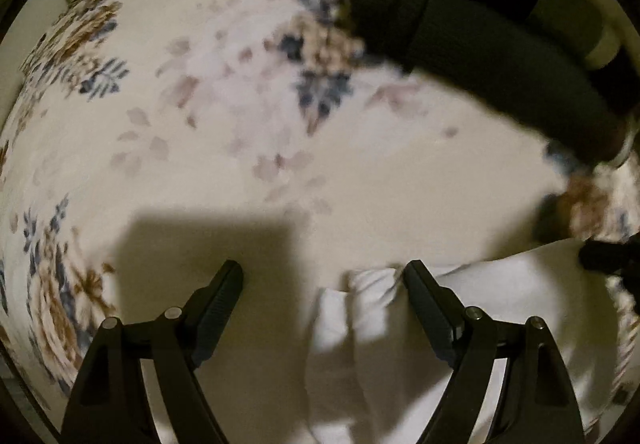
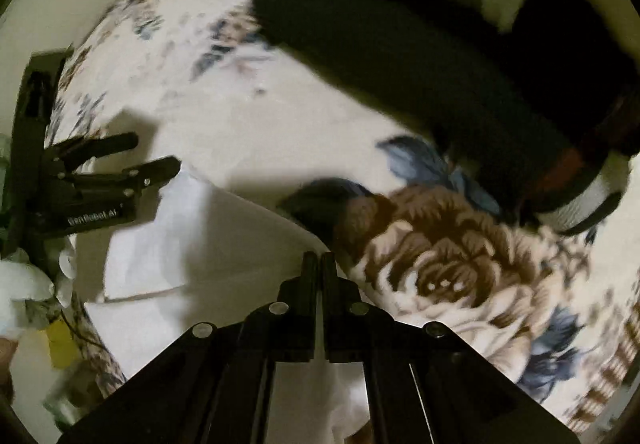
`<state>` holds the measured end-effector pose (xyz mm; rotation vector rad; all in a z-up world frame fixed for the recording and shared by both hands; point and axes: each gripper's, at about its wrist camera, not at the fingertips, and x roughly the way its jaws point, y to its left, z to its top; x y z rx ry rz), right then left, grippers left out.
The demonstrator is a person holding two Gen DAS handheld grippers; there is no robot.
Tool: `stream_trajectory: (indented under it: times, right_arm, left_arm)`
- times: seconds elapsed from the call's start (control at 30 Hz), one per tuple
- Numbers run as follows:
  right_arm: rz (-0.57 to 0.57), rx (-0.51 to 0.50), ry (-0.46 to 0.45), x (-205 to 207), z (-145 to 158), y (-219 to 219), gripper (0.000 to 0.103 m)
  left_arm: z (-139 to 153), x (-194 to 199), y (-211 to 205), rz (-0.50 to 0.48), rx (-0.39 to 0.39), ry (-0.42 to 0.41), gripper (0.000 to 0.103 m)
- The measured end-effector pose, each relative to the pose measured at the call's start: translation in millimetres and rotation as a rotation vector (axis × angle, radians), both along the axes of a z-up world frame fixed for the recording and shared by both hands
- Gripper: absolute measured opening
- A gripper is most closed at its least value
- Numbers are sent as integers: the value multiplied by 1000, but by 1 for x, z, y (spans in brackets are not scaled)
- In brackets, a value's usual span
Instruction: Fold small clothes
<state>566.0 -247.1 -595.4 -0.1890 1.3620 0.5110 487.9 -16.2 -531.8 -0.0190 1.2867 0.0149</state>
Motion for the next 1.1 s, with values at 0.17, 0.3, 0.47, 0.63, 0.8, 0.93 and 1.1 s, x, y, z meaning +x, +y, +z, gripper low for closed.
stream_trajectory:
  times: [0.17, 0.3, 0.47, 0.63, 0.8, 0.93, 1.1]
  right_arm:
    - [-182, 147, 89, 3, 9, -38, 57]
    - [-381, 262, 139, -8, 11, -88, 57]
    - [-508, 338, 267, -14, -30, -108, 49]
    - [-506, 336, 212, -24, -33, -95, 8]
    - [-504, 279, 140, -27, -25, -98, 7]
    - [-440, 194, 86, -32, -16, -88, 7]
    - [-422, 192, 83, -42, -4, -89, 8]
  left_arm:
    - [17, -7, 16, 34, -66, -11, 87]
    - [37, -25, 37, 116, -226, -41, 87]
    - [14, -26, 36, 182, -426, 55, 86]
    - [12, -24, -3, 4, -272, -19, 27]
    - [20, -14, 0, -87, -139, -61, 13]
    - [38, -7, 25, -22, -153, -60, 14]
    - [52, -42, 46, 93, -420, -20, 56]
